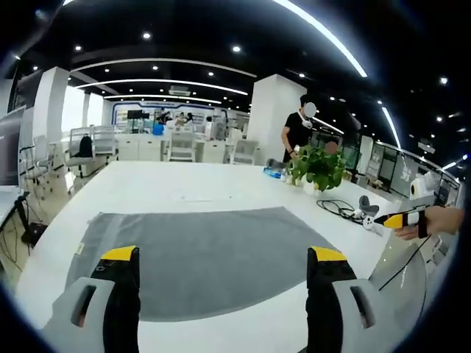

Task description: Fold the towel on the table until its edges align and the towel forms a compact rectangular stack.

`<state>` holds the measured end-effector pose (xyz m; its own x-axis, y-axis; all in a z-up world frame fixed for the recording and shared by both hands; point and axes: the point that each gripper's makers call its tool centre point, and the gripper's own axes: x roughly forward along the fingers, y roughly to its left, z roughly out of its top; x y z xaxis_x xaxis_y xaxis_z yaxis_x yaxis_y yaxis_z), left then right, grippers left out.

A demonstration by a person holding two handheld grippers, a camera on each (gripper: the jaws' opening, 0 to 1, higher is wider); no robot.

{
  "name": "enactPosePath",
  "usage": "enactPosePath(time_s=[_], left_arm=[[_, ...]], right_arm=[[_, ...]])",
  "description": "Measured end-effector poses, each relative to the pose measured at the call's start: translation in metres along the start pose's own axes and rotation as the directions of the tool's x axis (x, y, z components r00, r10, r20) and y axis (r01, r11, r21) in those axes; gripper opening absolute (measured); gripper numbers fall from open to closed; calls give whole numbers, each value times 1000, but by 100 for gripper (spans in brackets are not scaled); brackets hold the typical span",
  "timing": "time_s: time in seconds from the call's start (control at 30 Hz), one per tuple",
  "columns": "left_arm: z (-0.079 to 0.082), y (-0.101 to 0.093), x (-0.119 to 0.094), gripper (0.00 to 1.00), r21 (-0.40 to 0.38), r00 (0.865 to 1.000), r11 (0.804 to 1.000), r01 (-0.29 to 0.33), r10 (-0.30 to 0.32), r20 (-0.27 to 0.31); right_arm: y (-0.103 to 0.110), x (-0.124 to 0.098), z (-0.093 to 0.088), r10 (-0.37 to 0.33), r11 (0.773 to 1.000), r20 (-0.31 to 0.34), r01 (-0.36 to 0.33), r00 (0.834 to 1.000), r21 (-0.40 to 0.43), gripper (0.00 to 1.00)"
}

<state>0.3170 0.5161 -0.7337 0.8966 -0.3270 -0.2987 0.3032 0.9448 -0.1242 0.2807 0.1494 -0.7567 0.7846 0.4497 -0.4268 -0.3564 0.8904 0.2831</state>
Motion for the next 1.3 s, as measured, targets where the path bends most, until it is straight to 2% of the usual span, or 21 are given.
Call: enactPosePath(time_s=[0.2, 0.53, 0.87, 1.3], left_arm=[[-4, 2, -5, 97, -12, 1000, 1000, -18, 18, 2], [-13, 4, -4, 97, -12, 1000, 1000, -9, 8, -9], [-6, -7, -8, 97, -4, 1000, 1000, 2, -2, -3], [-3, -10, -9, 96, -16, 1000, 1000, -16, 16, -1]], right_arm=[[-1, 3, -8, 8, 1000, -25, -8, 1000, 5, 78], [-5, 0, -9, 0, 1000, -17, 0, 1000, -1, 78], [-2, 1, -11, 4, 1000, -20, -4, 1000, -7, 78], [-5, 1, -12, 9, 1000, -32, -9, 999, -2, 77]])
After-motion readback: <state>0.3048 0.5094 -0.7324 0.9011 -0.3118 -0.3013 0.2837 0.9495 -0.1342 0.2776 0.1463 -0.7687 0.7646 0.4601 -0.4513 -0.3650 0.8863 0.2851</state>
